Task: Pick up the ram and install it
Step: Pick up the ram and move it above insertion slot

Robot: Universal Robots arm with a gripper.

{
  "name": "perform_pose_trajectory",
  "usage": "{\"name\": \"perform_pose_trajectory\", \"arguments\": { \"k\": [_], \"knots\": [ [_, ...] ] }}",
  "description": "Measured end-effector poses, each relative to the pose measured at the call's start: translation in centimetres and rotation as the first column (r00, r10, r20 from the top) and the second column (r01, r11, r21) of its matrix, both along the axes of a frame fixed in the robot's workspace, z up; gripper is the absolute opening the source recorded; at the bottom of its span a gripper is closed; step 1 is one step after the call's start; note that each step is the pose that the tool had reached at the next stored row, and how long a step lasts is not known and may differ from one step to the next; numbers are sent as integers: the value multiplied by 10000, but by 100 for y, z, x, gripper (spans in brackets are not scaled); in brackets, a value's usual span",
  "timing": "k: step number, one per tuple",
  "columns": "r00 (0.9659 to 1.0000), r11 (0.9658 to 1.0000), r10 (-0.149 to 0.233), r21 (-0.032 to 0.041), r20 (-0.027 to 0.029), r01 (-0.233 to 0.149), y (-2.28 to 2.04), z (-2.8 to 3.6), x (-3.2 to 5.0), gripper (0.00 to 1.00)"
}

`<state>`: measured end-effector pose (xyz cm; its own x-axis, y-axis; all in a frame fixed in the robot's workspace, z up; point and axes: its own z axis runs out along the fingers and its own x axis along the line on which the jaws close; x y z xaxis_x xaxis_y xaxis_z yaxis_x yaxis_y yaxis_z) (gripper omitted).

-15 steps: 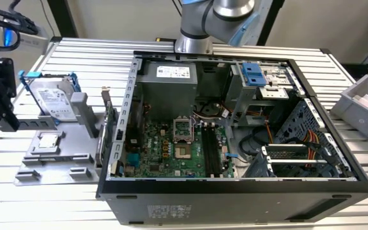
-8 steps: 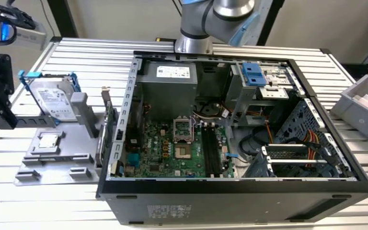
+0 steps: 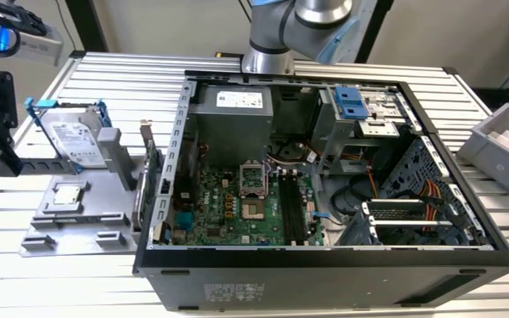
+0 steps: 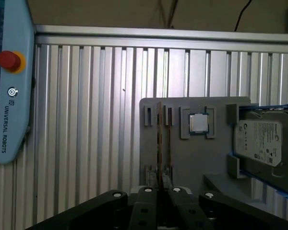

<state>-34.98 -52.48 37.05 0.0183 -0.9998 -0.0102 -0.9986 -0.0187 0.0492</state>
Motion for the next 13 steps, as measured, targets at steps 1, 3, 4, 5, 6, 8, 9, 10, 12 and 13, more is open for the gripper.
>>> {"name": "perform_pose_trajectory", "arguments": {
  "k": [1,3,4,5,6,8,9,10,12,13],
  "knots": [
    [10000,10000,1,-2,-2,-1,0,2,21,0],
    [10000,10000,-2,0,-16,2,0,0,94,0],
    [10000,10000,0,1,-26,0,0,-1,136,0],
    [10000,10000,0,1,-37,0,0,-1,173,0],
    [10000,10000,0,0,-56,0,0,0,219,0],
    [9999,10000,-1,2,-123,1,0,0,304,0],
    [9999,10000,0,2,-154,0,0,10,321,0],
    [9999,10000,1,-2,-162,-1,-1,29,326,0],
    [9998,10000,0,1,-180,0,0,46,348,0],
    [9998,10000,1,2,-182,-1,0,45,368,0]
  ]
}}
